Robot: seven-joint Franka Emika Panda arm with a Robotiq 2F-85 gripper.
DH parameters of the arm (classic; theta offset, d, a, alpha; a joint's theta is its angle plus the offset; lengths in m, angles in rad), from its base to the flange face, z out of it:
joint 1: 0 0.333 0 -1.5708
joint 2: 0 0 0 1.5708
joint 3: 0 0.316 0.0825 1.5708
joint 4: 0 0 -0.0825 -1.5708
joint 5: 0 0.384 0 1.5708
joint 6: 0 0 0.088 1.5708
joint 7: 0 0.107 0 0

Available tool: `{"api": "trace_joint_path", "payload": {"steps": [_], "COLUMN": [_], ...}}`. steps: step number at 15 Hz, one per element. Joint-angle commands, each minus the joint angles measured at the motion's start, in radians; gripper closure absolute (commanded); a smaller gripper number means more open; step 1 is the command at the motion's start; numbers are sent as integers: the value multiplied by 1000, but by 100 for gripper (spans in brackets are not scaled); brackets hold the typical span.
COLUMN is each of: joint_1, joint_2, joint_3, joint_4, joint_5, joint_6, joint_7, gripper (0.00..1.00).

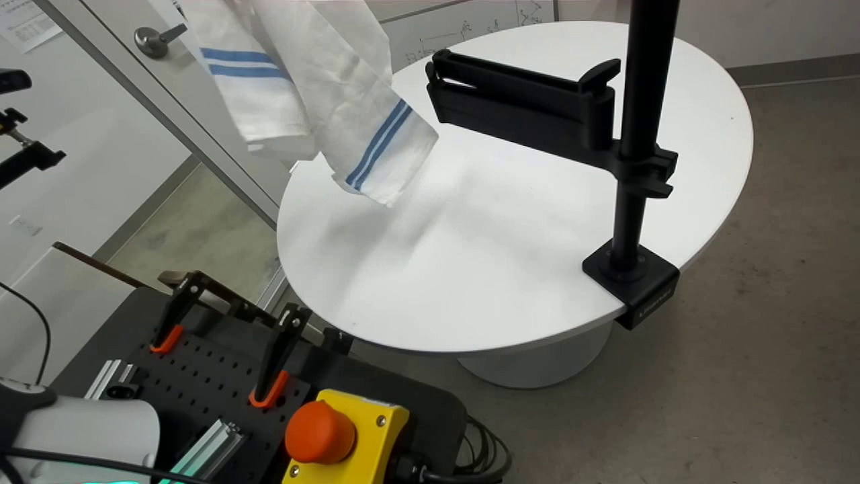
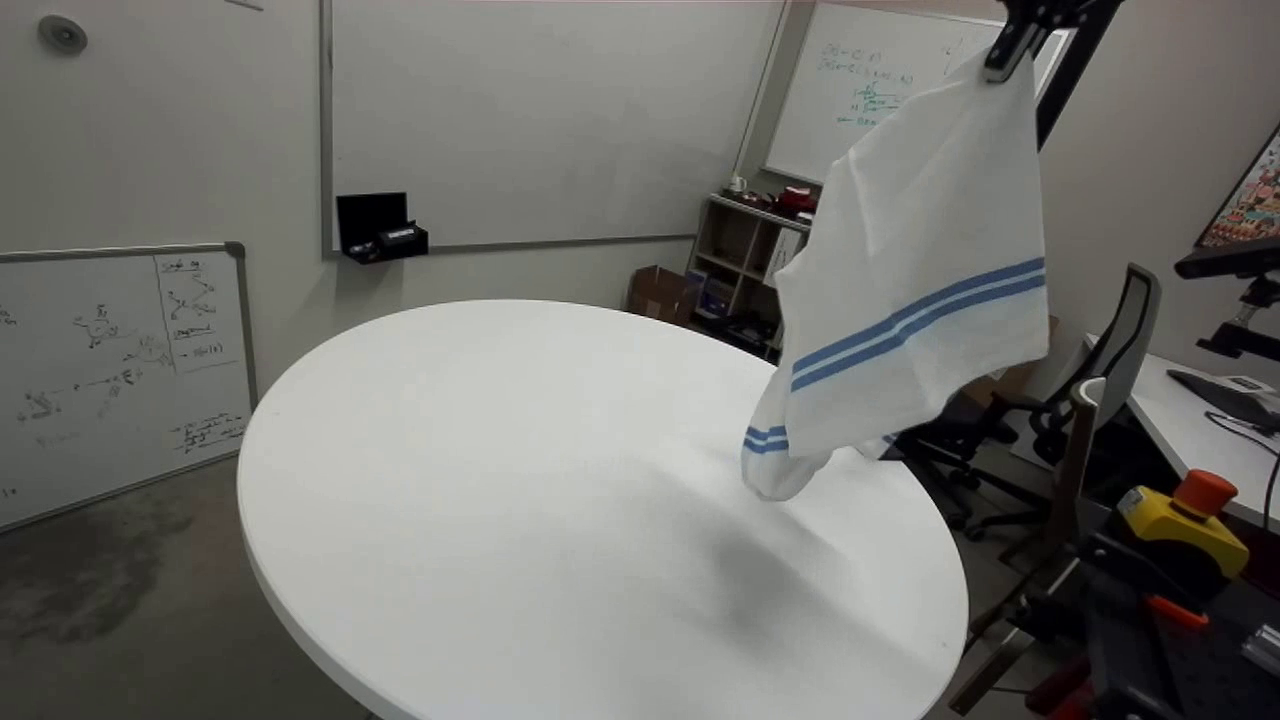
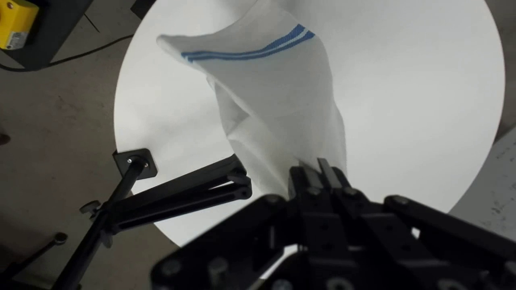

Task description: Hang the cloth on the stand

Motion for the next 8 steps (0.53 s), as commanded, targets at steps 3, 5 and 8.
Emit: {"api": "trace_joint_path", "payload": {"steps": [3, 5, 8], "joint_1": [-98, -128, -170], "joint_2": [-156, -164, -152], "joint_3": [32, 27, 16], "joint_4": [-40, -24, -6], "joint_5": [11, 12, 10], "joint_6": [20, 12, 2], "joint_7": [53, 59, 63], "gripper": [100, 100, 100]}}
